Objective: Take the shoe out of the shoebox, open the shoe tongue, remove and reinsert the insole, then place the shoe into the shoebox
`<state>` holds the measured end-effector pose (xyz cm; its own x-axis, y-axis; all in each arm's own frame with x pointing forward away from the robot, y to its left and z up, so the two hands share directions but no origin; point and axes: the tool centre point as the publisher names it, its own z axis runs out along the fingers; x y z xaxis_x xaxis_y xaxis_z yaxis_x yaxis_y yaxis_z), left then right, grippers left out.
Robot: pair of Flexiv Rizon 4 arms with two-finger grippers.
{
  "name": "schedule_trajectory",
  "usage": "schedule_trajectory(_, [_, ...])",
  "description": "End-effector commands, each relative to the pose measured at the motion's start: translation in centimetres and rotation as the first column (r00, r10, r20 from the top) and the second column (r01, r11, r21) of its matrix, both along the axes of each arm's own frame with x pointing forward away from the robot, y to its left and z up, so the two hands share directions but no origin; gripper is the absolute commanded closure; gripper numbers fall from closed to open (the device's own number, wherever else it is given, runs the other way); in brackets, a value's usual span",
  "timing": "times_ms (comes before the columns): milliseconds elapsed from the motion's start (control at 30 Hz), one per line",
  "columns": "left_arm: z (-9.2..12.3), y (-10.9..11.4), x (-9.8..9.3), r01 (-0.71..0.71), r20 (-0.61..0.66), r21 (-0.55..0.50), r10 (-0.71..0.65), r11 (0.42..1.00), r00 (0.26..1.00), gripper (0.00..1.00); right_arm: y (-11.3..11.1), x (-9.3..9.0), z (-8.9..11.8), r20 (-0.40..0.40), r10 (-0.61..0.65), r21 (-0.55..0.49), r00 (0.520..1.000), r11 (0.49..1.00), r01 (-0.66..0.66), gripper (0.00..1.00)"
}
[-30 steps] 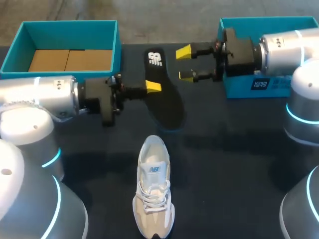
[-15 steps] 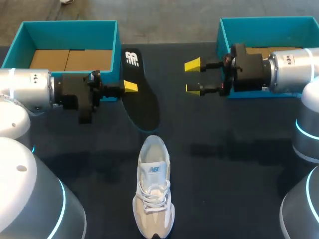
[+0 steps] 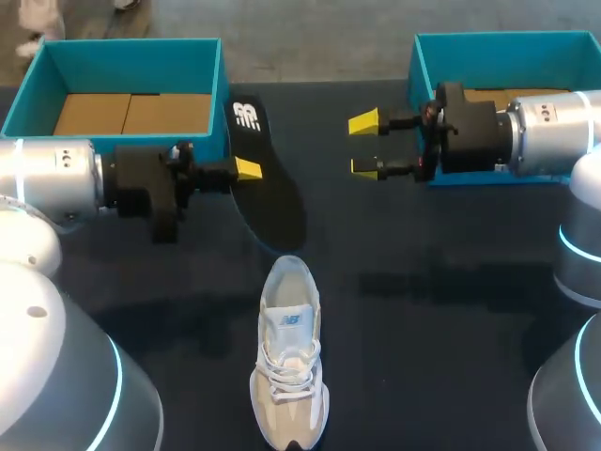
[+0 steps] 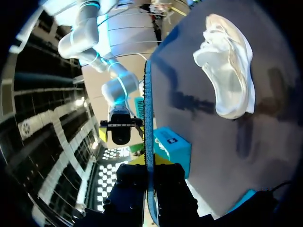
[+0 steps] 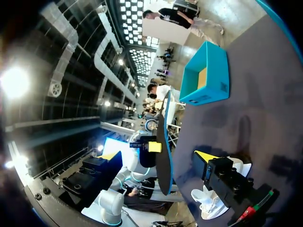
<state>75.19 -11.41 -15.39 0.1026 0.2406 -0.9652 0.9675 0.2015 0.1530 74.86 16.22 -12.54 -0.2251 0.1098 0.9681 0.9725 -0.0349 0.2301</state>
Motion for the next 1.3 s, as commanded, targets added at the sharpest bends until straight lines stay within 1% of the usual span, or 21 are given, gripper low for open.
schedule_trajectory(33, [1.2,1.5,1.3,0.057,-0.215,-0.01,-0.058,0.998,0.975,1.0,0.2,0.0,-0.1,0.0,-0.002,-0.001,1.0,1.0,0.002,0.0])
schedule_trajectory(100, [1.6,2.0,1.8,0.063,-0.334,-0.014,-0.064,0.998,0.94,1.0,0.2,0.0,-0.1,0.0,-0.002,-0.001,1.0,1.0,0.002,0.0])
schedule_trajectory(233, [2.8,3.0,2.3,0.055,-0.52,-0.04,-0.068,0.998,0.852,1.0,0.2,0.0,-0.1,0.0,-0.002,-0.001,1.0,1.0,0.002,0.0])
schedule_trajectory(333, [3.5,3.6,2.6,0.052,-0.672,-0.075,-0.089,0.996,0.736,1.0,0.2,0.0,-0.1,0.0,-0.002,-0.001,1.0,1.0,0.002,0.0])
schedule_trajectory(433, [3.6,3.9,2.5,0.042,-0.789,-0.097,-0.103,0.994,0.606,1.0,0.2,0.0,-0.1,0.0,-0.002,-0.001,1.0,1.0,0.002,0.0])
schedule_trajectory(500, [3.6,3.9,2.4,0.024,-0.855,-0.115,-0.111,0.993,0.506,1.0,0.2,0.0,-0.1,0.0,-0.002,-0.001,1.0,1.0,0.002,0.0])
schedule_trajectory(600, [3.6,3.8,2.1,-0.005,-0.935,-0.143,-0.134,0.99,0.327,1.0,0.2,0.0,-0.1,0.0,-0.002,-0.001,1.0,1.0,0.002,0.0])
schedule_trajectory(700, [3.6,3.7,2.0,-0.046,-0.973,-0.159,-0.148,0.986,0.176,1.0,0.2,0.0,-0.1,0.0,-0.002,-0.001,1.0,1.0,0.002,0.0])
schedule_trajectory(800, [3.5,3.8,2.0,-0.118,-0.985,-0.172,-0.17,0.978,0.029,1.0,0.2,0.0,-0.1,0.0,-0.002,-0.001,1.0,1.0,0.002,0.0])
schedule_trajectory(833, [3.5,3.9,2.0,-0.133,-0.984,-0.173,-0.176,0.976,-0.008,1.0,0.2,0.0,-0.1,0.0,-0.002,-0.001,1.0,1.0,0.002,0.0])
schedule_trajectory(1300, [3.3,4.0,1.8,-0.136,-0.985,-0.169,-0.171,0.976,-0.007,1.0,0.2,0.0,-0.1,0.0,-0.002,-0.001,1.0,1.0,0.002,0.0])
